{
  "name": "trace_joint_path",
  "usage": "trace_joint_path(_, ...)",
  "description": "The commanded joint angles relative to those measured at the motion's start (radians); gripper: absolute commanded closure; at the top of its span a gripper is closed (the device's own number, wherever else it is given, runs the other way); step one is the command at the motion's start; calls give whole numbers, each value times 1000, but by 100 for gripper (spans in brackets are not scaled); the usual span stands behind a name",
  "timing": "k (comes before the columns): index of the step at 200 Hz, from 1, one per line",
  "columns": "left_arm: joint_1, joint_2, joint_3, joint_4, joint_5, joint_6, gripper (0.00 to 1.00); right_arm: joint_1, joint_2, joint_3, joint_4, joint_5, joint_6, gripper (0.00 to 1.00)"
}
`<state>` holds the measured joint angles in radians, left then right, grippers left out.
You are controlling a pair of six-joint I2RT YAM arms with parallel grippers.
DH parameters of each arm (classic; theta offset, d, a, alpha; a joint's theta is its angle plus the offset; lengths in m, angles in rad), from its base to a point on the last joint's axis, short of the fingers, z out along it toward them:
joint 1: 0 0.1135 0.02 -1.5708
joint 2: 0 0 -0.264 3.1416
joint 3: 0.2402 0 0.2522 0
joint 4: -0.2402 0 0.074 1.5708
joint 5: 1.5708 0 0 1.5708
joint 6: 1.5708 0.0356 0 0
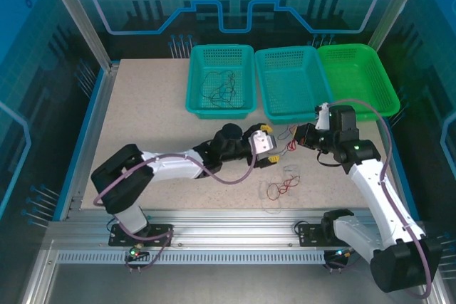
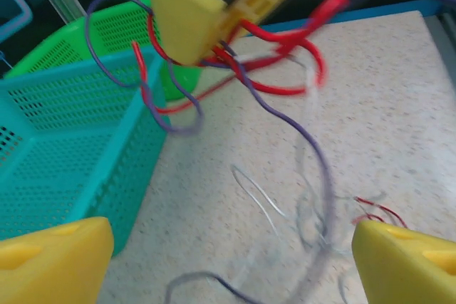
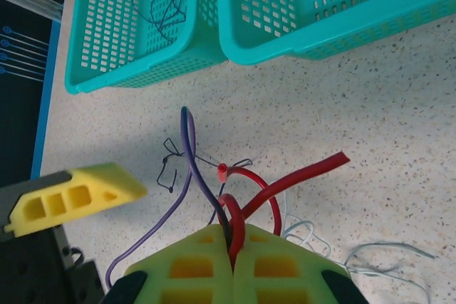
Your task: Untangle the cables
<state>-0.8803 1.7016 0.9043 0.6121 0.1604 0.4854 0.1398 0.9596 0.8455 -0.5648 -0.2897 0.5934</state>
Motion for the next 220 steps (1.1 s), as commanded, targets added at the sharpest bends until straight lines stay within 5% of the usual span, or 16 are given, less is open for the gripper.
trace_joint_path(1,0,44,75,49,-47,9,35,16,-4,28,-21,-18,-14,100)
trace_joint_path(26,-1,47,66,71,-74,-14,100,17,1,28,-44,30,-15,95)
trace_joint_path(66,9,-94,-40,99,-87,-163,100,-40,7,-29,-135,346,83,92)
trace_joint_path(98,36,-224,-137,132,-112,-372,100,-129,18,-135,-53,270,80,86)
trace_joint_path(119,40,-275,-185,142,-111,-437,100,-140,68,-156,-53,307,67,99)
trace_joint_path(157,54,-344,-257,111,-183,-492,100,-243,90,-218,-43,356,69,100)
trace_joint_path(202,185,-586,-312,-31,-244,-684,100,-486,83,-273,-7,310,36,95)
trace_joint_path(220,261,-672,-288,-133,-219,-732,100,-511,105,-268,6,295,6,95)
